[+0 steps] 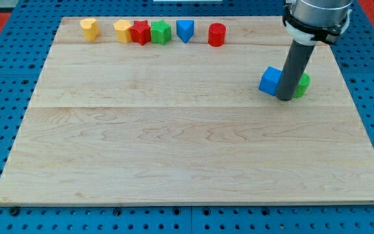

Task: Slide the red circle to the bottom right of the blue triangle

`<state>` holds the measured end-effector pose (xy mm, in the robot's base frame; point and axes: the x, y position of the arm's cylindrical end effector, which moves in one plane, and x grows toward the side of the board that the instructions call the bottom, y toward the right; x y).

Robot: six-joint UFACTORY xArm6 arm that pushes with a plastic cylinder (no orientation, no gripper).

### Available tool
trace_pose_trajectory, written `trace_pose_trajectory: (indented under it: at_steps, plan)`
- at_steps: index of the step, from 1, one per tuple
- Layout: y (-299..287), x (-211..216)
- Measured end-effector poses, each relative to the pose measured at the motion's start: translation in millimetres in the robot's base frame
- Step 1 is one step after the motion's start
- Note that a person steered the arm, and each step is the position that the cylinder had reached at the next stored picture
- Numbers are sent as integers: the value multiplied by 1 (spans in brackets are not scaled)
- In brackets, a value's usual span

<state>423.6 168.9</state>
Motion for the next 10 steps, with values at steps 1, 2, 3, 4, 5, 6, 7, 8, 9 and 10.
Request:
trace_pose_trajectory:
  at_steps: [1,2,3,4,5,6,7,8,9,10]
  plan:
    - [-3,17]
    - [-84,-16]
    - [-96,-76]
    - [5,-102]
    - [-9,-188]
    - [-91,-211]
    - [-156,-167]
    - [-152,-117]
    - [-152,-128]
    - [-151,-132]
